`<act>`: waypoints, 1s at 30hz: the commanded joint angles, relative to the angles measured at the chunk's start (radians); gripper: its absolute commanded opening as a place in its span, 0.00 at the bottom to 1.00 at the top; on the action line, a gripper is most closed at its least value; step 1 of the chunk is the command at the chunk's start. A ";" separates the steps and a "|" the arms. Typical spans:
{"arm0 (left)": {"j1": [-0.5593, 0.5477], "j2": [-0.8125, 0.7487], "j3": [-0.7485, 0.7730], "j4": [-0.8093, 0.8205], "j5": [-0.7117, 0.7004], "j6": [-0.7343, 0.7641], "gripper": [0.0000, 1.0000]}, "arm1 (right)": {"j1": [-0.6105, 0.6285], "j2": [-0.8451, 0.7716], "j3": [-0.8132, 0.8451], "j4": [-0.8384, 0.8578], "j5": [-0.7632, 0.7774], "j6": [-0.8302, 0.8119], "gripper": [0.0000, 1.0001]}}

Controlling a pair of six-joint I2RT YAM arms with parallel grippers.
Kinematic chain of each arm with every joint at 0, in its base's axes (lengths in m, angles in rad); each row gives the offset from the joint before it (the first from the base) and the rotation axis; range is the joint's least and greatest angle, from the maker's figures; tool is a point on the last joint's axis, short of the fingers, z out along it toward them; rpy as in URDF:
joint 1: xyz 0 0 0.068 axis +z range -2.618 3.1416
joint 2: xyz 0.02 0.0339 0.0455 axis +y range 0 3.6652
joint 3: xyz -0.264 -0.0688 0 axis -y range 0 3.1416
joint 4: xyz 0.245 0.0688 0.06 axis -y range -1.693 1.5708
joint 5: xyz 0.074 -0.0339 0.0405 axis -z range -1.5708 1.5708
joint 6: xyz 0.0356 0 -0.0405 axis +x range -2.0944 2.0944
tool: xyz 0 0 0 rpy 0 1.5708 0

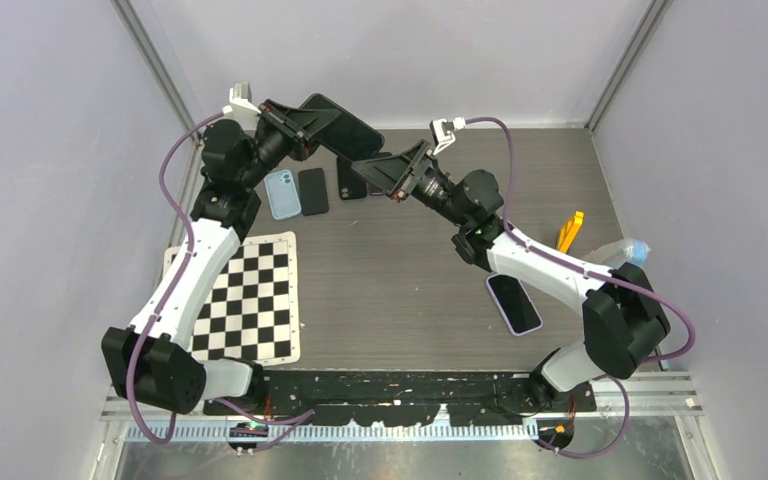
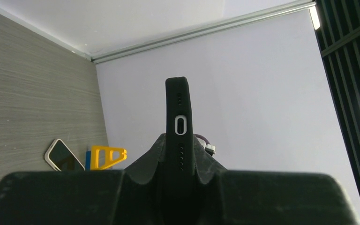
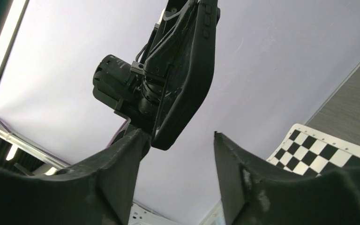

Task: Take the phone out of the phone case
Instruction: Remove the phone case from the phone.

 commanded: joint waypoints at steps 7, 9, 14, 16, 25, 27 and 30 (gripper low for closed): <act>0.003 -0.058 0.000 0.101 -0.005 -0.043 0.00 | 0.000 0.009 0.055 0.064 0.027 0.018 0.57; 0.003 -0.058 0.000 0.099 -0.005 -0.045 0.00 | 0.001 0.011 0.060 0.052 0.027 0.015 0.46; -0.008 -0.048 0.004 0.106 0.013 -0.109 0.00 | 0.000 -0.003 0.078 -0.052 0.013 -0.087 0.10; -0.009 -0.042 0.012 0.112 0.038 -0.154 0.00 | 0.001 -0.009 0.096 -0.111 -0.006 -0.158 0.02; -0.010 -0.043 0.026 0.091 0.112 -0.361 0.00 | 0.001 -0.026 0.088 -0.198 -0.178 -0.510 0.01; -0.011 -0.041 0.020 0.108 0.125 -0.403 0.00 | 0.000 -0.022 0.120 -0.281 -0.229 -0.587 0.01; -0.013 -0.045 0.010 0.111 0.131 -0.435 0.00 | -0.001 -0.019 0.176 -0.421 -0.279 -0.691 0.01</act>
